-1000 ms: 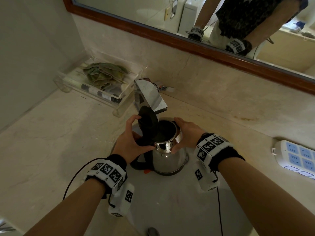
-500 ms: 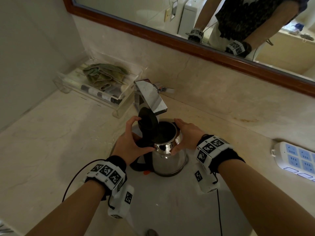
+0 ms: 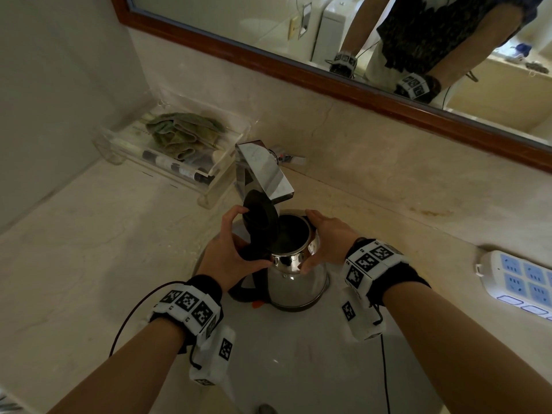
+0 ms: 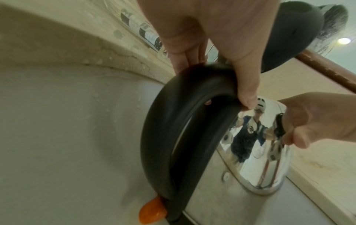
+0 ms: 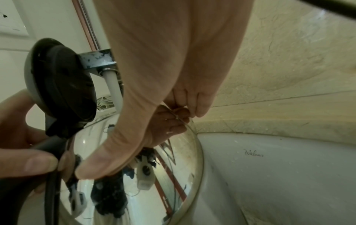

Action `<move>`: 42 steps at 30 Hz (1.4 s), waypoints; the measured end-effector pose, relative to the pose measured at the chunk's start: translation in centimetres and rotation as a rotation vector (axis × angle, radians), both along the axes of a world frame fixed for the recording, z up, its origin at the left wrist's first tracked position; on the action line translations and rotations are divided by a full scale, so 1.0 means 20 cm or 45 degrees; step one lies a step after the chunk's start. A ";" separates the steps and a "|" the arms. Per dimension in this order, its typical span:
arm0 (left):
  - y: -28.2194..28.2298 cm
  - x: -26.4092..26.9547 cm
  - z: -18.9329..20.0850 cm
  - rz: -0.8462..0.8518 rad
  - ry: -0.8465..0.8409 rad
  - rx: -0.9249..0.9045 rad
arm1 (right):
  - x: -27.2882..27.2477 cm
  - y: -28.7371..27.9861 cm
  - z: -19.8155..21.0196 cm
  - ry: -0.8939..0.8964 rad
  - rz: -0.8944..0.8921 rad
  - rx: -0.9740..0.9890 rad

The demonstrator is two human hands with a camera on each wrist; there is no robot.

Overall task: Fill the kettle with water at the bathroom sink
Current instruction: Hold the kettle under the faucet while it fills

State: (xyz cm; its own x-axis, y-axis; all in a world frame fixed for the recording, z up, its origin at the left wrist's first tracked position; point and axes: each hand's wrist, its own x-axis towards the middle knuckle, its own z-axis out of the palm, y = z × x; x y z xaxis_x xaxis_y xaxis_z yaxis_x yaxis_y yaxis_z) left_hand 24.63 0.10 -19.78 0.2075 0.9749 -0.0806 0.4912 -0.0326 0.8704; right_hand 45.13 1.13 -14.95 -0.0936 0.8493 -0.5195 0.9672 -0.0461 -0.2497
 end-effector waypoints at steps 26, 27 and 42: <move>-0.01 0.00 0.01 -0.007 -0.025 -0.016 | 0.00 0.00 0.00 0.035 -0.007 0.012; -0.01 0.00 0.01 -0.003 -0.024 -0.021 | 0.00 0.00 0.00 0.033 -0.007 0.010; -0.01 0.01 0.01 0.011 -0.003 -0.025 | 0.00 0.00 0.00 0.058 -0.012 0.045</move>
State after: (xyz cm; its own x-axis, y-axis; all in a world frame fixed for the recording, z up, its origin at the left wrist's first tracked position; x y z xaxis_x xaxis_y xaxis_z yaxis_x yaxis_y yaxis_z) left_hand 24.75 -0.05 -19.53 0.1989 0.9750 -0.0990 0.4893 -0.0113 0.8720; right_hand 45.21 1.13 -14.99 -0.1088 0.8678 -0.4848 0.9543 -0.0453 -0.2953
